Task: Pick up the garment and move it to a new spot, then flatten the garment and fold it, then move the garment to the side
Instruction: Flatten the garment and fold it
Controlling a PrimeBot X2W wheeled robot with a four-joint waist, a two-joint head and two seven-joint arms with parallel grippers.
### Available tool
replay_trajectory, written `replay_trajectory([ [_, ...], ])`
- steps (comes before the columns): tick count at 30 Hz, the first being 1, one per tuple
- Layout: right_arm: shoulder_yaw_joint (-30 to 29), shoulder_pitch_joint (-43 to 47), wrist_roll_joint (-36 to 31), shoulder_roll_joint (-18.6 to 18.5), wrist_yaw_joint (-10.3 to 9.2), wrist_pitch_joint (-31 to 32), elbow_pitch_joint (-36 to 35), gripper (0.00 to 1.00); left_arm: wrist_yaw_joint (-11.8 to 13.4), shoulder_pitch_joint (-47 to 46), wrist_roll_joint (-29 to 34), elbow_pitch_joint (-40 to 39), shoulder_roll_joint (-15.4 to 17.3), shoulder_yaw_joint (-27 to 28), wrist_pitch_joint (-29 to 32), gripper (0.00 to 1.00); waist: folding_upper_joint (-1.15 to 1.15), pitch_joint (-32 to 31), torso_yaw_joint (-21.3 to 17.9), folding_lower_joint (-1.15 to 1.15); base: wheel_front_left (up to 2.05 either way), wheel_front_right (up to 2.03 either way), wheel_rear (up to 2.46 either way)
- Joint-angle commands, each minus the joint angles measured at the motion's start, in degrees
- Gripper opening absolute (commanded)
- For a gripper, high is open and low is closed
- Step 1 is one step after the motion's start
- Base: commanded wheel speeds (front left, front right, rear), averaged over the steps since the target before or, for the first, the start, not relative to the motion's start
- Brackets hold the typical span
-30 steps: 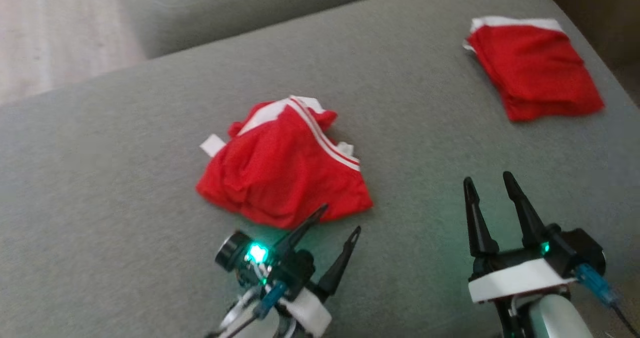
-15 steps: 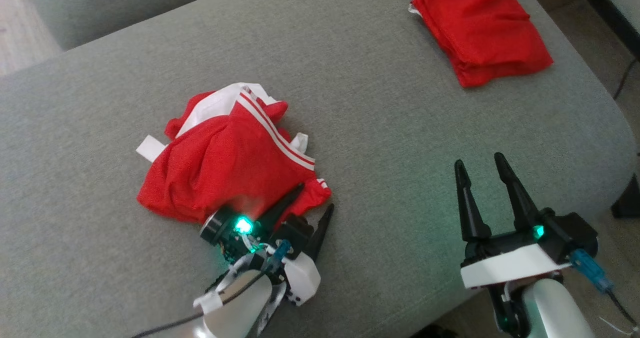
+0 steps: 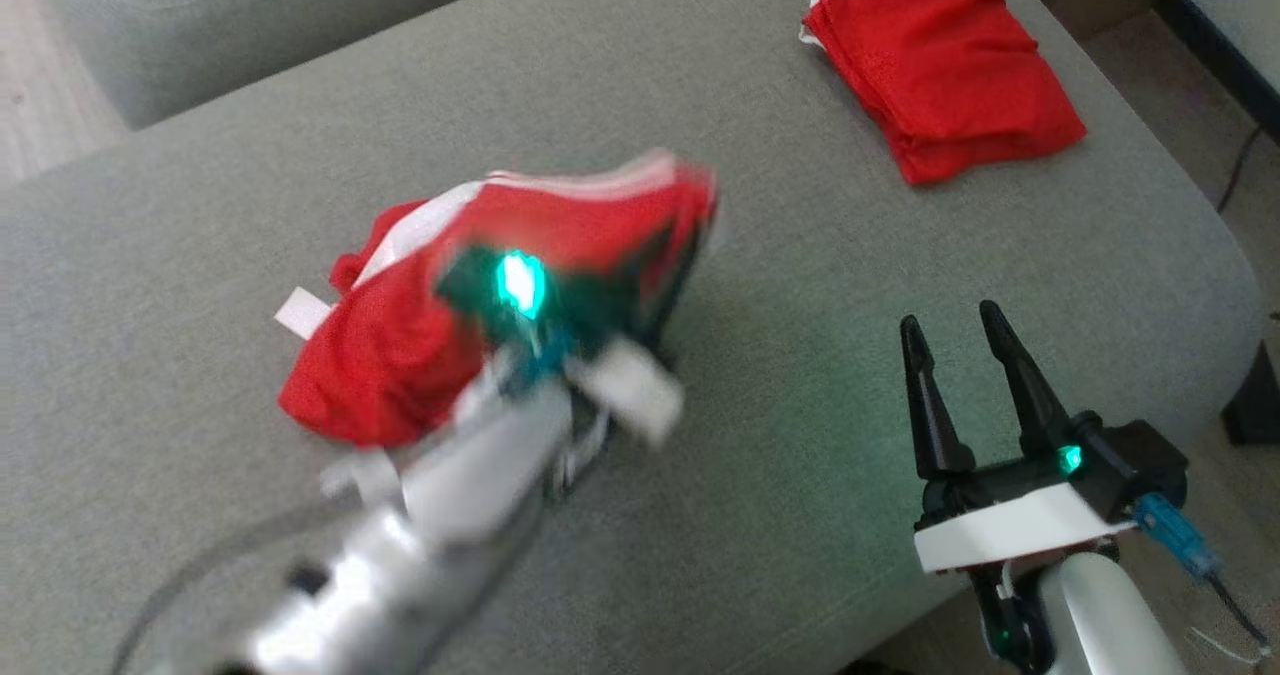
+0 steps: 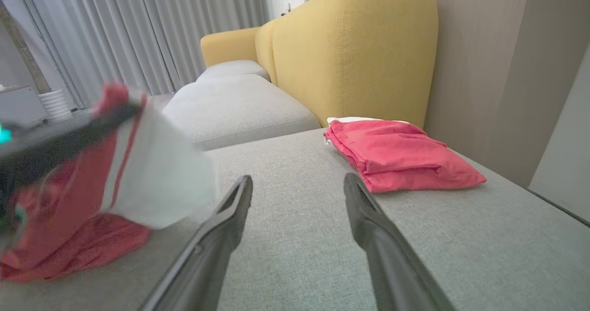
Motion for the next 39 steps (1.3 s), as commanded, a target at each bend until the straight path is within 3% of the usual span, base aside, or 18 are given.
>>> replay_trajectory([
  [1,1.43,-0.79,0.16,-0.23,-0.04,-0.22,-1.47,1.00,0.04,-7.21,-1.06,-3.78,-0.07,3.38,-0.93,0.00,0.00,-1.12,0.68,0.00,0.00,0.00,0.00],
  [8,2.37,-0.06,0.41,-0.22,-0.04,-0.22,-0.93,1.00,1.79,-25.65,-4.20,-9.96,-0.06,14.93,-1.18,0.00,0.00,-4.18,2.41,0.00,0.00,0.00,0.00],
  [10,2.06,0.56,0.50,-0.22,-0.04,-0.22,-0.97,1.00,3.16,-30.44,-5.34,-11.29,0.02,21.19,-1.19,0.00,0.00,-5.01,4.18,0.00,0.00,0.00,0.00],
  [14,1.76,1.27,0.46,-0.22,-0.04,-0.22,-0.85,1.00,4.08,-29.83,-8.02,-11.84,0.27,27.07,-1.19,0.00,0.00,-6.02,6.35,0.00,0.00,0.00,0.00],
  [18,0.78,2.21,0.49,-0.22,-0.04,-0.22,-0.75,1.00,4.63,-18.80,-13.57,-13.97,0.48,34.57,-1.20,0.00,0.00,-6.89,9.69,0.00,0.00,0.00,0.00],
  [23,0.11,2.79,0.32,-0.22,-0.04,-0.22,-0.94,1.00,5.25,5.03,-16.55,-17.21,0.28,41.58,-1.20,0.00,0.00,-6.47,14.42,0.00,0.00,0.00,0.00],
  [26,-0.40,2.66,0.01,-0.22,-0.04,-0.22,-0.94,1.00,3.78,18.33,-20.12,-16.45,0.02,44.81,-1.20,0.00,0.00,-5.73,16.94,0.00,0.00,0.00,0.00],
  [28,-0.52,2.55,-0.19,-0.22,-0.04,-0.22,-0.78,1.00,2.71,25.04,-26.52,-13.79,-0.03,45.44,-1.20,0.00,0.00,-5.50,18.46,0.00,0.00,0.00,0.00],
  [32,-0.45,2.76,-0.77,-0.22,-0.04,-0.22,-0.27,1.00,0.05,32.18,-31.90,-9.46,-0.05,42.29,-1.20,0.00,0.00,-5.66,21.13,0.00,0.00,0.00,0.00],
  [33,-0.63,2.97,-0.87,-0.22,-0.04,-0.22,-0.25,1.00,-0.28,33.11,-32.35,-8.97,-0.05,41.49,-1.20,0.80,0.00,-5.82,21.83,0.00,0.00,0.00,0.00],
  [34,-0.67,3.19,-0.99,-0.22,-0.04,-0.22,-0.23,1.00,-0.31,33.89,-32.43,-8.84,-0.06,41.13,-1.20,1.00,0.00,-6.02,22.44,0.00,0.00,0.00,0.00],
  [39,-0.14,3.57,-1.35,-0.22,-0.04,-0.22,0.09,1.00,1.23,36.36,-21.34,-11.46,0.86,40.14,-1.20,1.00,0.00,-6.51,23.74,0.00,0.00,0.00,0.00],
])
